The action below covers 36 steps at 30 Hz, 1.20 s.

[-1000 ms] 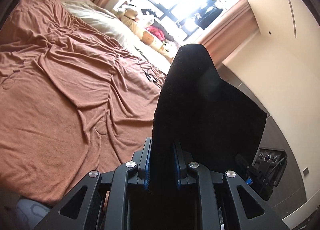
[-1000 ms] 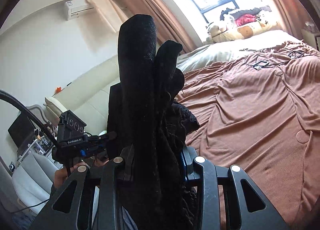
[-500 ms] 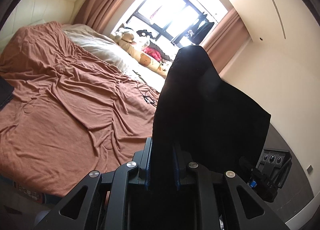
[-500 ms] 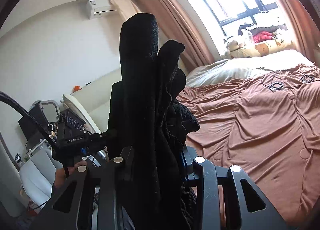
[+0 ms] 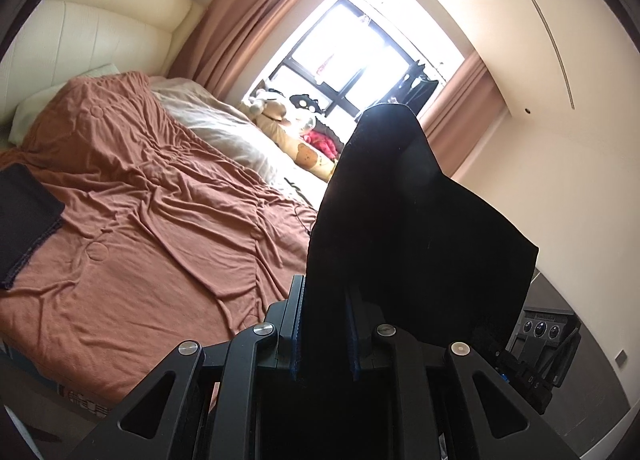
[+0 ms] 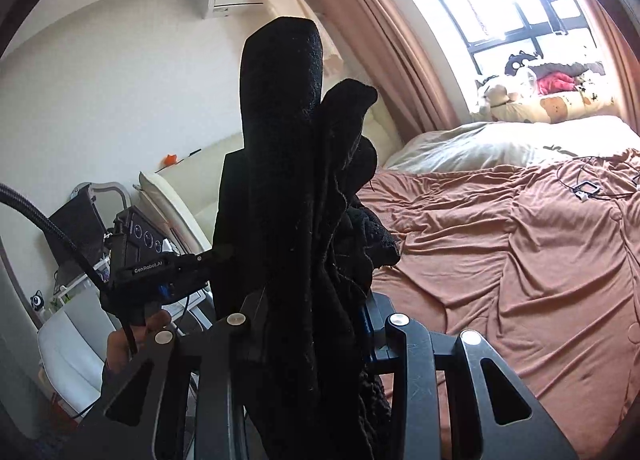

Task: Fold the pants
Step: 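Lift the folded black pants with both grippers and carry them toward the headboard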

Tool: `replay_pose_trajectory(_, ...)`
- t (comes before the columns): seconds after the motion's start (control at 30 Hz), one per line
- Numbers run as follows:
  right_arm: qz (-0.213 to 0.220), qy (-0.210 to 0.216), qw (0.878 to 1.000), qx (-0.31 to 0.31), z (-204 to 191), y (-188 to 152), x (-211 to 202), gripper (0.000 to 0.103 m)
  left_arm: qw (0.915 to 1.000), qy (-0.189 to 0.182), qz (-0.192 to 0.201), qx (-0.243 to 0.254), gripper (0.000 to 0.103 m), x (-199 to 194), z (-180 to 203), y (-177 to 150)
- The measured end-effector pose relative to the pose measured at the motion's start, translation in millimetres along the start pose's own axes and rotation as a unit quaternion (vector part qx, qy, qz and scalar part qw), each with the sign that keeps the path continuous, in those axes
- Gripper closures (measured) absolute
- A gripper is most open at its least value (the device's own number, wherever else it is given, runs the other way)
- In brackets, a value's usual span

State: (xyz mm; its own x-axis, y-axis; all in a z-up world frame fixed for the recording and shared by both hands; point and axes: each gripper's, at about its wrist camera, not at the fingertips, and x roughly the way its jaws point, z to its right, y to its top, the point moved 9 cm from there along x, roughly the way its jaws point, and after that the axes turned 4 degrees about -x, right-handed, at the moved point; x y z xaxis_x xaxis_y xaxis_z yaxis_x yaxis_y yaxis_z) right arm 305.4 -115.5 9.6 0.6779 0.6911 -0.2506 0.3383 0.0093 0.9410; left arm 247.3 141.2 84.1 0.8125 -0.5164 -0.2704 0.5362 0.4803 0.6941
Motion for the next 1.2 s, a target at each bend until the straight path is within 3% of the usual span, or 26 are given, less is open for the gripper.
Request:
replay_pose_trajectory(0.33, -0.015, 0.034, 0.999, -0.013, -22, 6, 72, 0.074, 0.9991, 0.024, 0.033, -0.011, 0.085, -45, -62, 44)
replay_pose_trajectory(0.8, -0.028, 0.094, 0.995, -0.004, -55, 12, 201, 0.074, 0.9951, 0.077, 0.061, -0.014, 0.085, -97, -169, 138)
replay_pose_trajectory(1.2, -0.067, 0.131, 0.989, 0.008, -93, 6, 314, 0.074, 0.9849, 0.152, 0.074, -0.038, 0.085, -129, -278, 179)
